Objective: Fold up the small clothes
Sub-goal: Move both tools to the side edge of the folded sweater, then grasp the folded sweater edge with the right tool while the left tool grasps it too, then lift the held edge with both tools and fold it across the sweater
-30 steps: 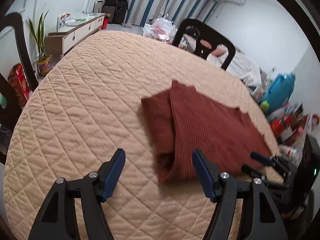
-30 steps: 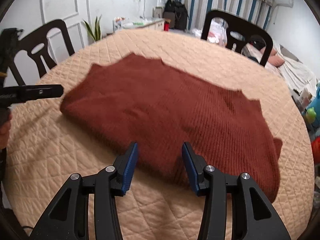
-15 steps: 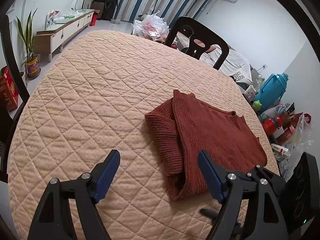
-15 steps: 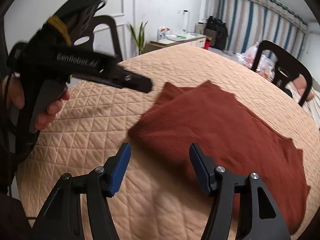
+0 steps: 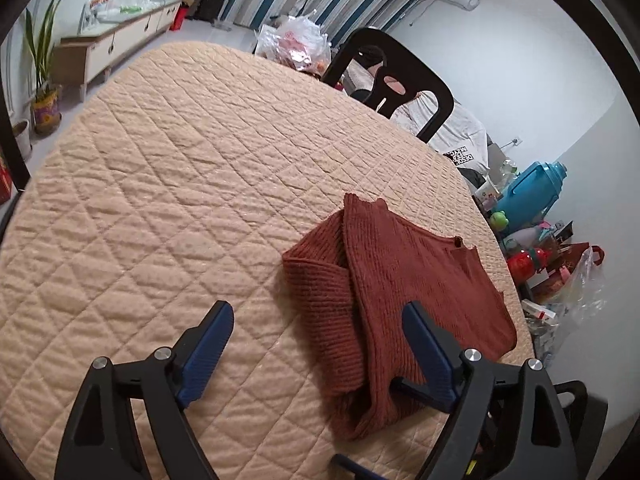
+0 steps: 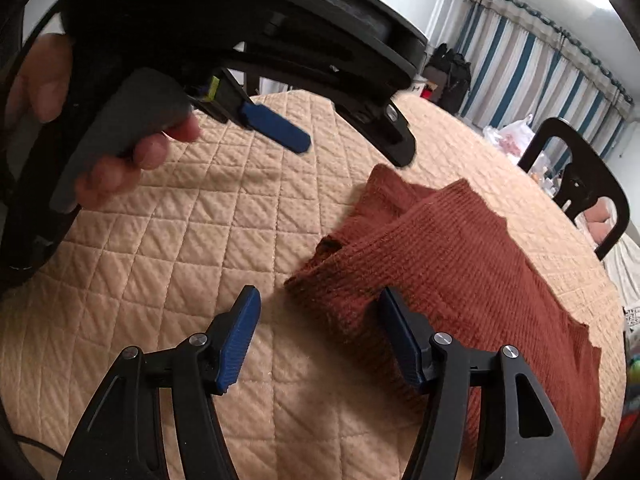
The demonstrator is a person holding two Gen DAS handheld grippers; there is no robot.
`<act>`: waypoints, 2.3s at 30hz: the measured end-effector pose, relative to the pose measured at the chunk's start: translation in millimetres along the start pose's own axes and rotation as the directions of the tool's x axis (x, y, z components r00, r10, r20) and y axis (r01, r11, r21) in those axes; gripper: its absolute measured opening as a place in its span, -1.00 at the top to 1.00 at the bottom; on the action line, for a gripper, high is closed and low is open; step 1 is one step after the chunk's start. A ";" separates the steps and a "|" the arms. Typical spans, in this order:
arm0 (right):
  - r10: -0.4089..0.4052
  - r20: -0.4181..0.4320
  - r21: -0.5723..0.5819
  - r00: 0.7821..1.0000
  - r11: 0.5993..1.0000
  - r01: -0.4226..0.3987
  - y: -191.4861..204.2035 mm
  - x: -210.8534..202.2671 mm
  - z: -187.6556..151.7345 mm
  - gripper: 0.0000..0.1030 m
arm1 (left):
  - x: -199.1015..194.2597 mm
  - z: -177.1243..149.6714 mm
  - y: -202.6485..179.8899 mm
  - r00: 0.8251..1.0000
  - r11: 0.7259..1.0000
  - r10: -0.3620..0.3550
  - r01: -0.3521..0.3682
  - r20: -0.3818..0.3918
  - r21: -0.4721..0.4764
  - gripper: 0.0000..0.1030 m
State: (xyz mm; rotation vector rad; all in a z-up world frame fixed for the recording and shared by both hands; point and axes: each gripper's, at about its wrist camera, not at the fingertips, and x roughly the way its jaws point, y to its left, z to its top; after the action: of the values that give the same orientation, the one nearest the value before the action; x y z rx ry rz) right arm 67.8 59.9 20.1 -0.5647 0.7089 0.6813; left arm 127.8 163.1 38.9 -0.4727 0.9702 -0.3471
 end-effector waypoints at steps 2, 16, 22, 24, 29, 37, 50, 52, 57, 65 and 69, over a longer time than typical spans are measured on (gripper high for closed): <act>-0.021 0.003 -0.005 1.000 1.000 0.021 4.0 2.8 2.3 -0.12 | 6.8 3.8 -2.5 1.000 1.000 -0.007 0.007 -0.013 0.001 -0.71; -0.044 0.007 0.055 0.999 0.998 0.043 -10.5 -4.2 -1.9 0.68 | 45.1 19.5 -21.3 0.996 0.999 -0.033 0.034 -0.080 0.015 -0.71; -0.041 0.020 0.064 0.999 0.997 0.039 -13.2 -3.6 -3.2 0.74 | 49.3 25.0 -21.0 0.995 0.998 -0.055 0.055 -0.078 -0.003 -0.50; -0.039 0.024 0.067 0.999 0.997 0.037 -14.0 -4.2 -2.6 0.75 | 54.1 24.9 -25.1 0.994 1.000 -0.020 0.021 -0.104 0.010 -0.28; -0.036 0.032 0.075 0.999 0.997 0.033 -12.7 -7.2 -2.5 0.75 | 59.2 26.7 -32.9 0.993 0.999 0.017 -0.013 -0.117 0.032 0.13; -0.026 0.057 0.103 0.998 0.994 0.020 -16.0 -13.6 -3.6 0.78 | 57.8 30.0 -38.9 0.992 0.998 0.064 -0.061 -0.110 0.027 0.70; -0.027 0.151 0.250 0.988 0.968 -0.011 -58.3 -48.6 -14.3 0.81 | 42.9 39.7 -78.6 0.998 1.000 0.010 -0.009 -0.058 0.016 0.70; -0.032 0.162 0.270 0.986 0.963 -0.013 -63.9 -55.3 -18.0 0.82 | 42.1 40.3 -88.0 0.999 1.000 0.004 -0.003 -0.052 0.020 0.71; -0.055 0.197 0.311 0.979 0.950 -0.009 -77.2 -74.2 -27.4 0.82 | 41.8 40.8 -118.2 0.999 0.998 -0.017 0.019 -0.033 0.057 0.71; -0.090 0.219 0.393 0.971 0.919 -0.004 -107.4 -92.9 -47.4 0.82 | 58.5 40.0 -166.7 0.998 0.994 -0.054 0.058 -0.044 0.093 0.71; -0.116 0.224 0.434 0.968 0.901 0.008 -119.8 -104.3 -60.8 0.82 | 70.2 38.7 -188.4 0.997 0.991 -0.061 0.067 -0.056 0.115 0.71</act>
State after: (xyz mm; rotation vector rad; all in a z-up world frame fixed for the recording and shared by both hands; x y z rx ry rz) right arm 71.5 -96.4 87.0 -0.0904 0.5815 0.5005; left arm 183.9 -21.4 107.8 -0.3902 0.9815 -0.4739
